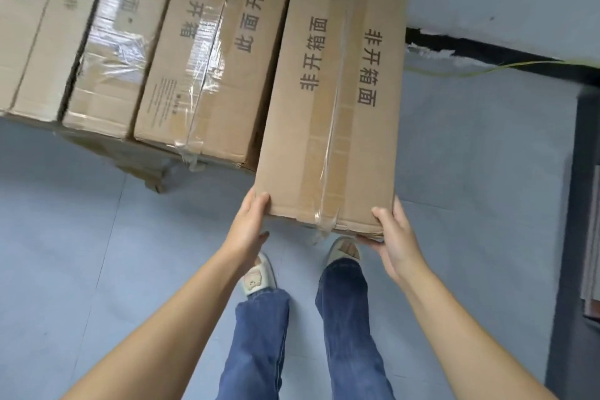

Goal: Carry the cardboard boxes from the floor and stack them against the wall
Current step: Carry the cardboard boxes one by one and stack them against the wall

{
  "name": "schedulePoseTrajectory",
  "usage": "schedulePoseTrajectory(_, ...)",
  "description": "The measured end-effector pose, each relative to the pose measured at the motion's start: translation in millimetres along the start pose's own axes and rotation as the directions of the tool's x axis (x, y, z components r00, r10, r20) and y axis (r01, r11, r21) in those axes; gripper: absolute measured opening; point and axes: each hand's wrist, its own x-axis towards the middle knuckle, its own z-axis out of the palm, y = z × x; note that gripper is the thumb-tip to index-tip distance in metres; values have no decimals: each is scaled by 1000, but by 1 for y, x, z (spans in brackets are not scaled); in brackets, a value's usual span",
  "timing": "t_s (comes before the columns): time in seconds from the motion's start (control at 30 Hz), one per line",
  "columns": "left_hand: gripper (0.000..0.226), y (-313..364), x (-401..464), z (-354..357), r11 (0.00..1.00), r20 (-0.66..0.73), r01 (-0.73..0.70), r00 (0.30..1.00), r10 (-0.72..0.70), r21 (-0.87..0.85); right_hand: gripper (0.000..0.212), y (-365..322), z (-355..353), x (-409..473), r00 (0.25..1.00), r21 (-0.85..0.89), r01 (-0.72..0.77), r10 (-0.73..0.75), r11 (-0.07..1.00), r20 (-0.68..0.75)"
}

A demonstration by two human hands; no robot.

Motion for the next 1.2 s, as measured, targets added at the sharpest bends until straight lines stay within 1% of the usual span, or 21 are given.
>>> schedulePoseTrajectory(0.07, 18, -1, 6, 7, 980, 16, 129, 992, -128, -153, 38, -1, -1, 11, 999, -1, -49, 49, 999, 18)
schedulePoseTrajectory(0.13, 29, 6, 13, 15, 900, 63, 231, 973, -223, -370, 39, -3, 0, 21, 996, 13, -81, 80, 997, 51)
schedulePoseTrajectory(0.2, 39, 16, 21, 18, 817, 75, 260, 963, -260, -515, 43, -7, 3, 32, 995, 52, -94, 92, 994, 42)
schedulePoseTrajectory(0.27, 39, 28, 29, 17, 773, 69, 258, 961, -269, -579, 43, -14, 9, 44, 996, 83, -84, 82, 993, 24)
schedulePoseTrajectory(0.37, 29, 49, 44, 15, 711, 67, 221, 969, -238, -668, 47, -30, 23, 61, 999, 112, -38, 35, 993, 26)
schedulePoseTrajectory(0.43, 24, 62, 56, 11, 691, 15, 169, 975, -223, -703, 52, -39, 31, 72, 1000, 127, -8, 5, 992, 22)
schedulePoseTrajectory(0.47, 28, 66, 62, 10, 692, -5, 152, 976, -220, -705, 54, -42, 33, 78, 1000, 123, 1, -2, 992, 11)
schedulePoseTrajectory(0.53, 41, 71, 70, 8, 691, -11, 147, 975, -220, -708, 57, -43, 34, 86, 1000, 92, 10, -11, 996, 7)
schedulePoseTrajectory(0.63, 33, 65, 68, 4, 724, -9, 154, 976, -216, -673, 51, -39, 28, 88, 999, 46, 8, -10, 999, 42)
schedulePoseTrajectory(0.67, 36, 62, 64, 3, 735, -19, 146, 977, -211, -662, 49, -38, 25, 86, 998, 23, -4, 3, 1000, 55)
schedulePoseTrajectory(0.7, 45, 59, 58, 2, 743, -39, 127, 979, -202, -657, 47, -39, 22, 84, 997, -11, -24, 24, 1000, 72)
schedulePoseTrajectory(0.73, 52, 58, 50, 1, 753, -56, 113, 979, -196, -649, 47, -42, 19, 81, 995, -65, -51, 56, 997, 87)
schedulePoseTrajectory(0.77, 55, 57, 41, 0, 775, -72, 106, 979, -192, -623, 50, -46, 15, 75, 991, -134, -80, 93, 988, 97)
schedulePoseTrajectory(0.83, 48, 59, 18, 0, 865, -119, 95, 977, -176, -493, 57, -54, 6, 59, 985, -282, -106, 140, 953, 103)
schedulePoseTrajectory(0.87, 42, 64, 2, 0, 917, -149, 81, 977, -150, -391, 55, -61, 2, 45, 987, -333, -79, 120, 940, 104)
schedulePoseTrajectory(0.93, 34, 70, -33, -1, 985, -177, 29, 982, -60, -170, 45, -72, -9, 13, 994, -372, 47, -6, 927, 112)
schedulePoseTrajectory(1.0, 26, 82, -79, -4, 995, -137, -100, 985, 102, 23, 32, -91, -25, -32, 971, -358, 233, -194, 904, 140)
schedulePoseTrajectory(1.03, 23, 88, -104, -7, 979, -106, -178, 976, 188, 94, 29, -101, -34, -56, 952, -347, 301, -261, 888, 158)
schedulePoseTrajectory(1.1, 23, 99, -148, -14, 927, -50, -323, 940, 337, 191, 29, -116, -52, -103, 921, -343, 386, -340, 857, 188)
schedulePoseTrajectory(1.2, 28, 113, -209, -31, 829, 54, -492, 866, 497, 264, 34, -129, -74, -176, 874, -331, 485, -456, 809, 168)
